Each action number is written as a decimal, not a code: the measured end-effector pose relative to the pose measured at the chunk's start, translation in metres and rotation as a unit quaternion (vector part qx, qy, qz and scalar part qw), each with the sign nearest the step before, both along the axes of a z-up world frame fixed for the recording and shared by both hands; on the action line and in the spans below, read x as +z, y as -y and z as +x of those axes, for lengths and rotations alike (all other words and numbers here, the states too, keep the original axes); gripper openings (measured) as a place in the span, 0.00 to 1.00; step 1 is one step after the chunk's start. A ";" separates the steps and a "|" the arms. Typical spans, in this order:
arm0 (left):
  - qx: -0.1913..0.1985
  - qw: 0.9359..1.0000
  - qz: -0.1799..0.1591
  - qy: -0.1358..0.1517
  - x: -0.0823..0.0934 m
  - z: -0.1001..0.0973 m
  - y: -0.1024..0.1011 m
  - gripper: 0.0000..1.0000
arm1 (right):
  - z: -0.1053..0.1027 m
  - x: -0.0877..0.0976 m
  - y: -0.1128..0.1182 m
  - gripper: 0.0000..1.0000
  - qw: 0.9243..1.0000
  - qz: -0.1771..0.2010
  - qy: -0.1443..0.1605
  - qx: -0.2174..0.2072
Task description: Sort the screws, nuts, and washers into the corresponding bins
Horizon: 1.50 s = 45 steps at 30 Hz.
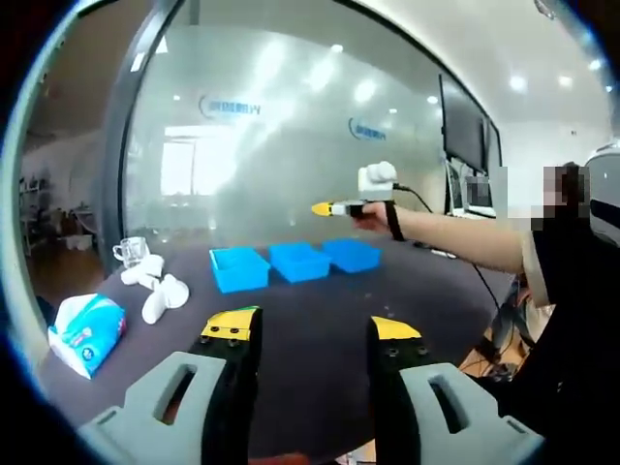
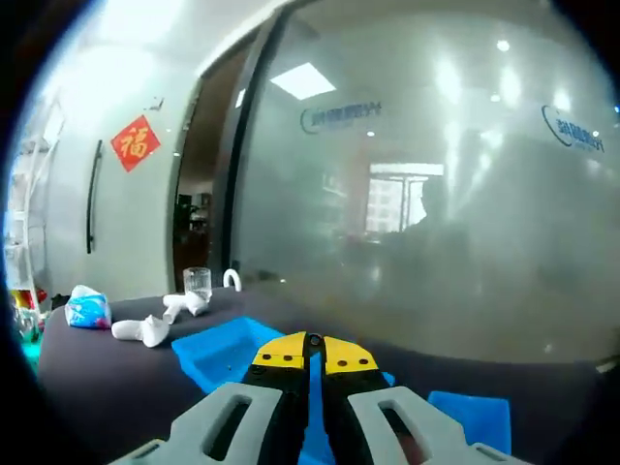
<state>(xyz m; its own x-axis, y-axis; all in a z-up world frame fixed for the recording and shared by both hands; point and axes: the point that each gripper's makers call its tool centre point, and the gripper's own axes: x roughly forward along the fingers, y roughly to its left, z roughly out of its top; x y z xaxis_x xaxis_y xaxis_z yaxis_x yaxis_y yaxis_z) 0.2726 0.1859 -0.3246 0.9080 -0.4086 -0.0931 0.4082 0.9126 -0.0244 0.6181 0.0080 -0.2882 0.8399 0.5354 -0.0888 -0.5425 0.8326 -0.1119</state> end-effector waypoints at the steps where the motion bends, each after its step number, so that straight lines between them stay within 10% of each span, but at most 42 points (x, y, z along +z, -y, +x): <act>1: 0.001 1.000 0.000 0.001 0.001 0.000 0.000 0.41 | 0.003 -0.001 -0.001 0.02 1.000 0.003 -0.004 0.000; 13: 0.005 1.000 0.000 0.007 0.006 -0.004 -0.001 0.41 | 0.023 -0.020 -0.010 0.02 0.999 -0.009 -0.030 -0.006; 23: 0.006 1.000 -0.002 0.008 0.006 -0.006 -0.003 0.42 | 0.020 -0.018 -0.010 0.24 0.999 -0.031 -0.006 -0.011; 45: -0.052 0.999 -0.009 0.001 0.000 0.003 0.022 0.45 | -0.123 -0.011 0.011 0.26 0.994 -0.025 0.004 0.108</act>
